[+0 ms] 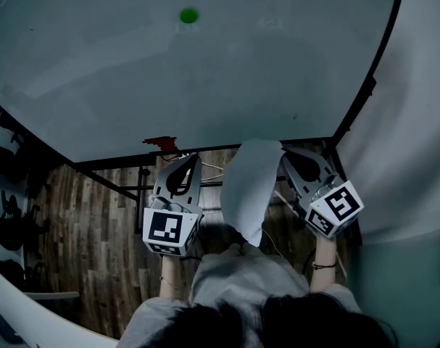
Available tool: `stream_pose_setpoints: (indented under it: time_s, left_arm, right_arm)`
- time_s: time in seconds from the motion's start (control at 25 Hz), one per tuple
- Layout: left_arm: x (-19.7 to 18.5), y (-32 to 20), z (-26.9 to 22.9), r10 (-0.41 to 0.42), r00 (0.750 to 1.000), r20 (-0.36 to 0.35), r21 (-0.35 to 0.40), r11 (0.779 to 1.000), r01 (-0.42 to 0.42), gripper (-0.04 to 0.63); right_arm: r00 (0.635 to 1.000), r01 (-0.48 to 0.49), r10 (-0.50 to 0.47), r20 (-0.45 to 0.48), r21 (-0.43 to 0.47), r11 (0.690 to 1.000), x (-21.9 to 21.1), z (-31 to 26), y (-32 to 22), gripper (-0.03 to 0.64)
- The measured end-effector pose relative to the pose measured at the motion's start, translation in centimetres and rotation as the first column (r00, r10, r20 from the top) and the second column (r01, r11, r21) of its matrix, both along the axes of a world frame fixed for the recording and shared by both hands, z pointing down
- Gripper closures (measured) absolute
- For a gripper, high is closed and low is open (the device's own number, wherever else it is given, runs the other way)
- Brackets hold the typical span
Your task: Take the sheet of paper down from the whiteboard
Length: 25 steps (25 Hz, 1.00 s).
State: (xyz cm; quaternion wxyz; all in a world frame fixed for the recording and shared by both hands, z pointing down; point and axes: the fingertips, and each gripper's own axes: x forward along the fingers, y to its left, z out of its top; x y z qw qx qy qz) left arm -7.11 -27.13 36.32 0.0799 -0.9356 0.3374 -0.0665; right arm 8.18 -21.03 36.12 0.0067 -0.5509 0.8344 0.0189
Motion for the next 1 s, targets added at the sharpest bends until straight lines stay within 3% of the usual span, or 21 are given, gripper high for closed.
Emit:
stream_pose_setpoints:
  time_s: [0.44,1.0]
  left_arm:
    - [1.0,2.2,1.9,0.038,0.999,-0.020,-0.084,0.996,-0.040,0.591]
    - [1.1,2.6,2.3,0.059,0.998,-0.023,-0.097,0.993,-0.061,0.591]
  right_arm:
    - [0.998,0.057,-0.057,0.004,0.021,0.998,-1.6,-0.4,-0.1,0.617]
    - [0.997,0.077,-0.077,0.003,0.040,0.996,-2.4,-0.8,-0.5,0.617]
